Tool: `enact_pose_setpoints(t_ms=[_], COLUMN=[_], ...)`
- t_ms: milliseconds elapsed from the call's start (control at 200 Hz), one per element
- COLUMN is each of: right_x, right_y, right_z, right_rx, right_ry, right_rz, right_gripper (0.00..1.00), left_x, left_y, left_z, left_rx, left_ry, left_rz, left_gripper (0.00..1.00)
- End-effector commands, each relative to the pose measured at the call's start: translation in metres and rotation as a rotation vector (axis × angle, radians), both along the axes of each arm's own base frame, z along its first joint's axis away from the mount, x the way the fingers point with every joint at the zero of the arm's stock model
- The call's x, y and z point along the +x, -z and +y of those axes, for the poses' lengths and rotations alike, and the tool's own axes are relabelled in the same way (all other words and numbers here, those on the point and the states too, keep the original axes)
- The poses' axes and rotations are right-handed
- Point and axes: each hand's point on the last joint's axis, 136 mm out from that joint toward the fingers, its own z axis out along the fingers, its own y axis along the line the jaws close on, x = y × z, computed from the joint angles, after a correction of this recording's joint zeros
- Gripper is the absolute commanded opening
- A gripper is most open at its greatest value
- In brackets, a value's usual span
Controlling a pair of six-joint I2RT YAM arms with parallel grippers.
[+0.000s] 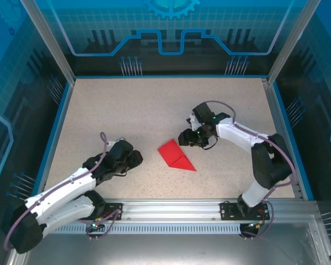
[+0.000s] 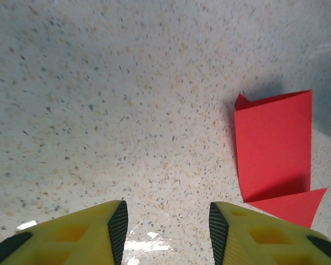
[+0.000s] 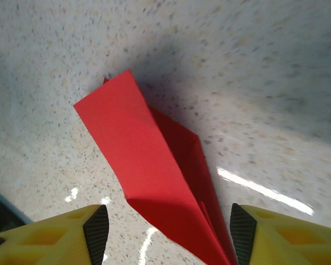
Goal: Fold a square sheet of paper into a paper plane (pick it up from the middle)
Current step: Turn over the paper at the center of the table, then fold the wing for the fifth time at the center of the table.
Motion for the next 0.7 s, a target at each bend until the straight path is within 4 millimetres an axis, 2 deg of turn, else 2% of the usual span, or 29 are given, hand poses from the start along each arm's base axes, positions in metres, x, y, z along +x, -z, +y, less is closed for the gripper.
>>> enact_pose_setpoints(t_ms=[0, 65, 220, 365, 535, 695], right_x=[0.012, 0.016, 0.018, 0.020, 0.024, 0.037], right_y=[-0.003, 0.006, 0.020, 0.031, 0.041, 0.039], right_z=[0.026, 0.029, 0.036, 0.043, 0.041, 0.039], right_rx=[0.159, 0.171, 0.174, 0.201, 0.218, 0.302], right_ry=[-0.090, -0.107, -0.149, -0.169, -0.128, 0.020], right_rz=[-0.021, -0.002, 0.017, 0.047, 0.070, 0.080], right_gripper=[0.63, 0.64, 0.57, 0.46, 0.22, 0.12], left_x=[0.007, 0.009, 0.012, 0.015, 0.016, 0.019], left_y=[-0.005, -0.002, 0.002, 0.005, 0.007, 0.007], left_z=[-0.023, -0.031, -0.042, -0.047, -0.053, -0.056], left_rx=[-0.078, -0.085, -0.093, -0.088, -0.085, -0.089], left_ry=[0.053, 0.075, 0.103, 0.116, 0.136, 0.145], left_rz=[0.015, 0.042, 0.081, 0.098, 0.121, 0.120], left_gripper=[0.47, 0.47, 0.46, 0.46, 0.45, 0.44])
